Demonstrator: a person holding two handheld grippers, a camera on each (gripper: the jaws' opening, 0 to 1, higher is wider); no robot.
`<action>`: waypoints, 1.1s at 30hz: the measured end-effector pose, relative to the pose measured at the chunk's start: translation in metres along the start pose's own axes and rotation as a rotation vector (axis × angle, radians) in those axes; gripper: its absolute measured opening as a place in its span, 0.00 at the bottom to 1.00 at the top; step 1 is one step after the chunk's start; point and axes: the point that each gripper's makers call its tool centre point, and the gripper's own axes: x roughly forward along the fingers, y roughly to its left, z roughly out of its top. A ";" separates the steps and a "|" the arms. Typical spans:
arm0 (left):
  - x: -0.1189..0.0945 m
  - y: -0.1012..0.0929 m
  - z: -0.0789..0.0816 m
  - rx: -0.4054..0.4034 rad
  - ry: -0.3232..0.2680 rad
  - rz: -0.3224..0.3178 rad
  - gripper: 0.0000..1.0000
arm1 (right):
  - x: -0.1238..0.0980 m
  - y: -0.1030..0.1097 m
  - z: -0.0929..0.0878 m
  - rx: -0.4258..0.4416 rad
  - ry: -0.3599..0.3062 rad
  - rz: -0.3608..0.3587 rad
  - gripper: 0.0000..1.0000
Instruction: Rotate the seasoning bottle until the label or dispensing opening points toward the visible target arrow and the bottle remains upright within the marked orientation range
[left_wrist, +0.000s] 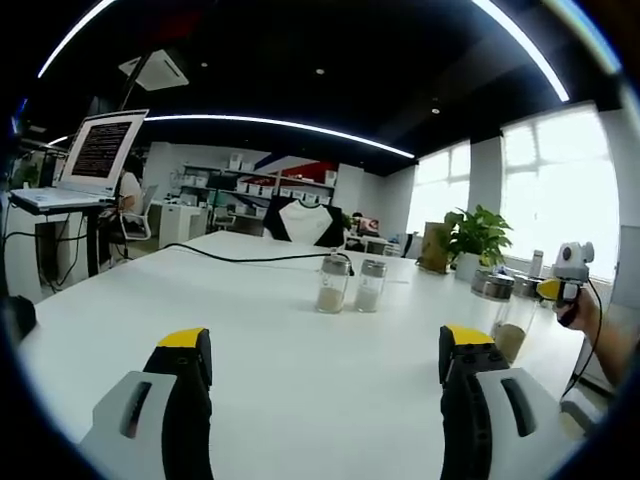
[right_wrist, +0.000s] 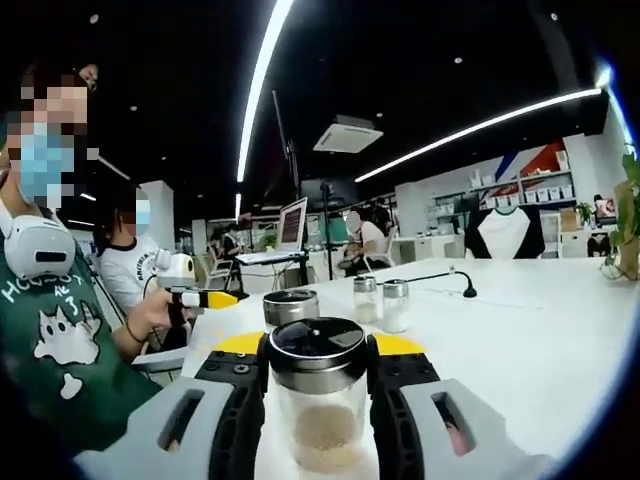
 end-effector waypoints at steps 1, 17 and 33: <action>0.000 0.000 0.000 0.000 0.000 0.000 0.99 | 0.000 0.000 0.000 -0.002 -0.004 0.000 0.37; 0.001 -0.004 0.001 -0.009 -0.007 -0.024 1.00 | -0.001 -0.007 0.002 -0.002 -0.044 -0.063 0.37; 0.003 -0.008 -0.003 0.001 0.005 -0.037 0.99 | 0.000 -0.009 0.003 -0.006 -0.040 -0.181 0.37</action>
